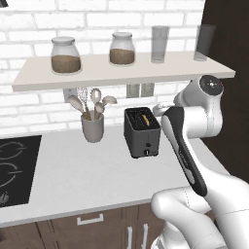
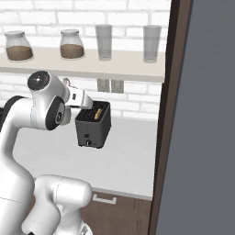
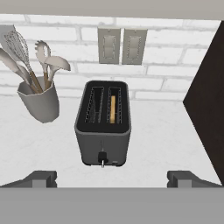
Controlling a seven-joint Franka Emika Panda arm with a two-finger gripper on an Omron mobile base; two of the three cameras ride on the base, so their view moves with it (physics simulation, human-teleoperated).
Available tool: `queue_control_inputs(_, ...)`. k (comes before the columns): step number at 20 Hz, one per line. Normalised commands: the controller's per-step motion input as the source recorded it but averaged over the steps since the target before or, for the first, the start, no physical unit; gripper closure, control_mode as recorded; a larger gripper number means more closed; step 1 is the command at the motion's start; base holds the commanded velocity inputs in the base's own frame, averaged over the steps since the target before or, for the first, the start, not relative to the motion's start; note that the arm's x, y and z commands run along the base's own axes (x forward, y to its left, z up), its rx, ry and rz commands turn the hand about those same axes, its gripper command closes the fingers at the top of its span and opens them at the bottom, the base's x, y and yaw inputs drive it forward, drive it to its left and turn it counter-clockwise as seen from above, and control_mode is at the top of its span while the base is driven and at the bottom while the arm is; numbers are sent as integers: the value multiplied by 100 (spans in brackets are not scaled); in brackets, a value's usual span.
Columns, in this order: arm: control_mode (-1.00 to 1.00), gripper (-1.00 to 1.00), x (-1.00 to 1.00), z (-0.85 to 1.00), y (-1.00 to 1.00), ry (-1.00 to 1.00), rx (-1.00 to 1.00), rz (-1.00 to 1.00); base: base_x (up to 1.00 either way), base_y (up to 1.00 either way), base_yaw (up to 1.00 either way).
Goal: Start the toaster. Once the lever pops up, take the bread to the plate on the dining counter.
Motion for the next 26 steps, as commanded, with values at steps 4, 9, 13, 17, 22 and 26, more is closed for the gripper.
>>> queue_control_inputs(4, -100, -100, 0, 0, 0, 0, 0, 0, 0, 0, 0)
queue_control_inputs(9, -100, -100, 0, 0, 0, 0, 0, 0, 0, 0, 0)
queue_control_inputs(13, -100, -100, 0, 0, 0, 0, 0, 0, 0, 0, 0)
queue_control_inputs(17, -100, -100, 0, 0, 0, 0, 0, 0, 0, 0, 0)
queue_control_inputs(22, -100, -100, 0, 0, 0, 0, 0, 0, 0, 0, 0)
queue_control_inputs(26, -100, -100, 0, 0, 0, 0, 0, 0, 0, 0, 0)
